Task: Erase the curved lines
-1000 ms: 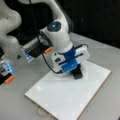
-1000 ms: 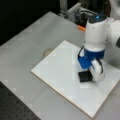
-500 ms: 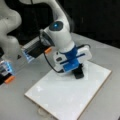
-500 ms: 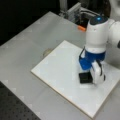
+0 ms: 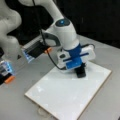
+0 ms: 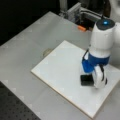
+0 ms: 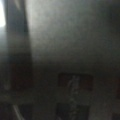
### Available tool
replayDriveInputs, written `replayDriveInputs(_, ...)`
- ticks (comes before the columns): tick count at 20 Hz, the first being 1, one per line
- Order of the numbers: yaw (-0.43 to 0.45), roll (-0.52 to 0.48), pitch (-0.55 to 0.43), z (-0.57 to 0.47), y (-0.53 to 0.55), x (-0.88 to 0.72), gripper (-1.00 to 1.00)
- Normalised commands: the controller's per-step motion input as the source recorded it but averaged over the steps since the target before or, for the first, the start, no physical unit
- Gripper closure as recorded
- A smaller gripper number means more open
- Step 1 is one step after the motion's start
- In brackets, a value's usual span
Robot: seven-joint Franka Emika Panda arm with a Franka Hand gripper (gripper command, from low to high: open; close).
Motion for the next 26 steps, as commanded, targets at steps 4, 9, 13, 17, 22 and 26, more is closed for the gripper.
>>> replayDriveInputs(4, -0.021, -0.156, 0.139, -0.73, 0.67, 0.8, 1.0)
replayDriveInputs(9, 0.012, -0.161, 0.144, -0.77, 0.58, 0.76, 1.0)
replayDriveInputs(13, -0.005, -0.167, 0.133, -0.8, 0.6, 0.79, 1.0)
replayDriveInputs(17, -0.019, -0.16, 0.145, -0.77, 0.65, 0.76, 1.0)
replayDriveInputs(22, -0.059, -0.153, 0.181, -0.72, 0.7, 0.74, 1.0)
replayDriveInputs(26, -0.1, -0.171, 0.206, -0.72, 0.66, 0.8, 1.0)
